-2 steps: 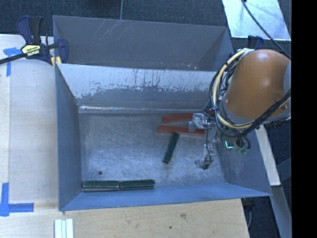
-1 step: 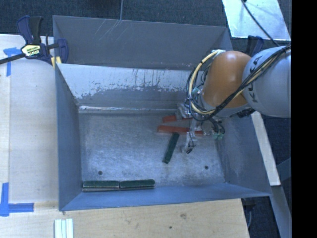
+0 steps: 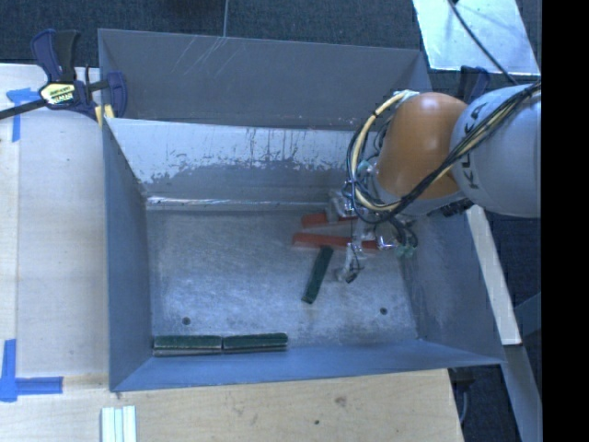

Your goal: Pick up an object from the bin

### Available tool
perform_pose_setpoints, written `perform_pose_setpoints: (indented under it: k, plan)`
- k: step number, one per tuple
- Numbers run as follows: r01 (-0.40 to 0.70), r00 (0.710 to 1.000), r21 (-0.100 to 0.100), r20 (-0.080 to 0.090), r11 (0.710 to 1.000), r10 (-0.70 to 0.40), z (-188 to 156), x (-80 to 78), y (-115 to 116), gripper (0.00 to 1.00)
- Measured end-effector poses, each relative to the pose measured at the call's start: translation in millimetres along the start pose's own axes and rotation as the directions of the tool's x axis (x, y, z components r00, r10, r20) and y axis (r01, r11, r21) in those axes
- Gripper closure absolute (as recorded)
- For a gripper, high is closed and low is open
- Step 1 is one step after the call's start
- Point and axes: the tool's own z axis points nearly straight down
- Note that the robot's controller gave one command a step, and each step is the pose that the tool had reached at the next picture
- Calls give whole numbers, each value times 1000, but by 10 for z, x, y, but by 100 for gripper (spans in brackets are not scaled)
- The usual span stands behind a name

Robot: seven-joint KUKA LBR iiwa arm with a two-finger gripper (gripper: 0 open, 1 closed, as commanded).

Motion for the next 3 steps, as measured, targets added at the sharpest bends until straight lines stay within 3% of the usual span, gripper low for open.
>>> perform_pose_setpoints:
  k: [2,3]
  plan:
    - [1,1000,0,0,1000,-1,-19,-31,-1,0]
    - [12,1000,-2,-6,1000,-12,-26,109,533,0]
